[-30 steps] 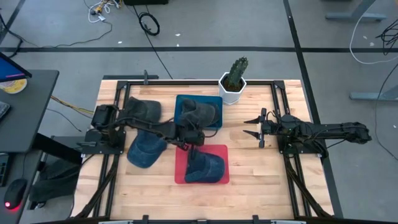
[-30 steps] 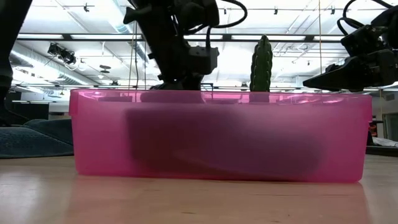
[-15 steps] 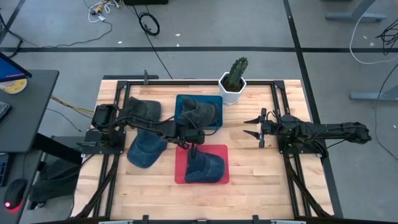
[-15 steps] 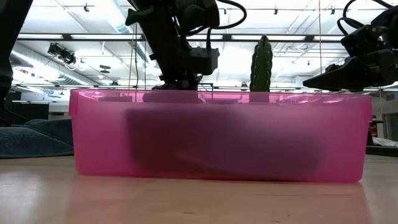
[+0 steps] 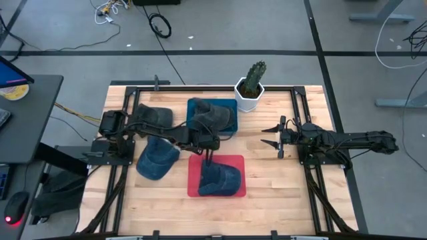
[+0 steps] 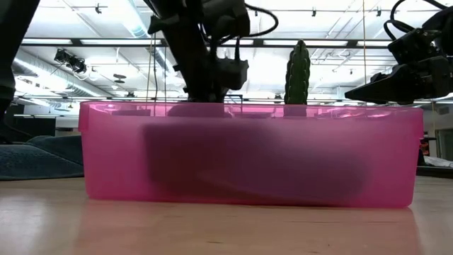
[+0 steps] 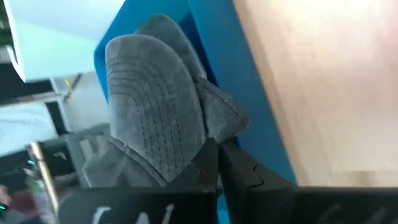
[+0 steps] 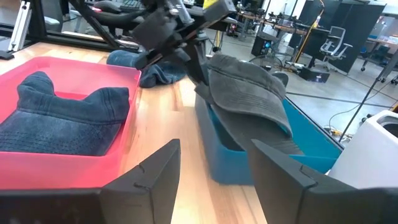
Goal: Pick & Place hat
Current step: Adjust the bottom black cap in the blue bin
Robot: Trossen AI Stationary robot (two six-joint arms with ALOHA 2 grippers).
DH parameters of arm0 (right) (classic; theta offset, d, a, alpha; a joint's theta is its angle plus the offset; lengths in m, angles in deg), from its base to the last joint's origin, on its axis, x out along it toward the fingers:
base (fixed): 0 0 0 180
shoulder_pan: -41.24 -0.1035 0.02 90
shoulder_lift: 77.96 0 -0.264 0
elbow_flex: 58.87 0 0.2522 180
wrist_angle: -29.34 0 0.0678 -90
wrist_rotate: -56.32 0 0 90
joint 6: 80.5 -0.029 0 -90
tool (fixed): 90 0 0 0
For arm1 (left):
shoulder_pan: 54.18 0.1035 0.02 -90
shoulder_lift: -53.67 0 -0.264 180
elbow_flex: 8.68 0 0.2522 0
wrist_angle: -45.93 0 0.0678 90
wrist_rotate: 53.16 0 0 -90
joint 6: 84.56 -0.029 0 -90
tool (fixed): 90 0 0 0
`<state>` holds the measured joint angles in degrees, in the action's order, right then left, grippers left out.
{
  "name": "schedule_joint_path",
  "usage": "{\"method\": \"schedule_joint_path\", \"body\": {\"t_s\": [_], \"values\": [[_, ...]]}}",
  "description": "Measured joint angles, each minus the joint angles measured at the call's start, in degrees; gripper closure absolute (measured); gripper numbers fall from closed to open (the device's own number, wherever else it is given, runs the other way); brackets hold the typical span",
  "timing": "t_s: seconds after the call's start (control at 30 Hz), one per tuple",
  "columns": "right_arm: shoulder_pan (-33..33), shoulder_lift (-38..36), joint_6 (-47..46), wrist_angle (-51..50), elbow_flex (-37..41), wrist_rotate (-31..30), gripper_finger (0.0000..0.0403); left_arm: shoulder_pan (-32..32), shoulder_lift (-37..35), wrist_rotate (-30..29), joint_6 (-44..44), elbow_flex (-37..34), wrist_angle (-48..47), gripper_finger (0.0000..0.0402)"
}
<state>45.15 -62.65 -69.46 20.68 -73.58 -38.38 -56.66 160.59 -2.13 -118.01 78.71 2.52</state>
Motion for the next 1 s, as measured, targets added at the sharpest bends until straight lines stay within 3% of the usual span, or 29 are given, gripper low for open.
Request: {"method": "schedule_joint_path", "body": {"t_s": [0.33,0.53,0.87,1.0], "values": [[0.0,0.0,0.0,0.0,0.0,0.0,0.0210,8.5,-0.1,11.2,12.2,0.0,-1.7,0.0397],[0.0,0.0,0.0,0.0,0.0,0.0,0.0210,12.3,-0.4,21.5,17.1,0.3,-2.7,0.0394],[0.0,0.0,0.0,0.0,0.0,0.0,0.0210,12.6,0.2,35.8,19.8,-0.2,-7.9,0.0391],[0.0,0.0,0.0,0.0,0.0,0.0,0.0210,11.1,0.1,34.7,19.8,0.0,-8.1,0.0393]]}}
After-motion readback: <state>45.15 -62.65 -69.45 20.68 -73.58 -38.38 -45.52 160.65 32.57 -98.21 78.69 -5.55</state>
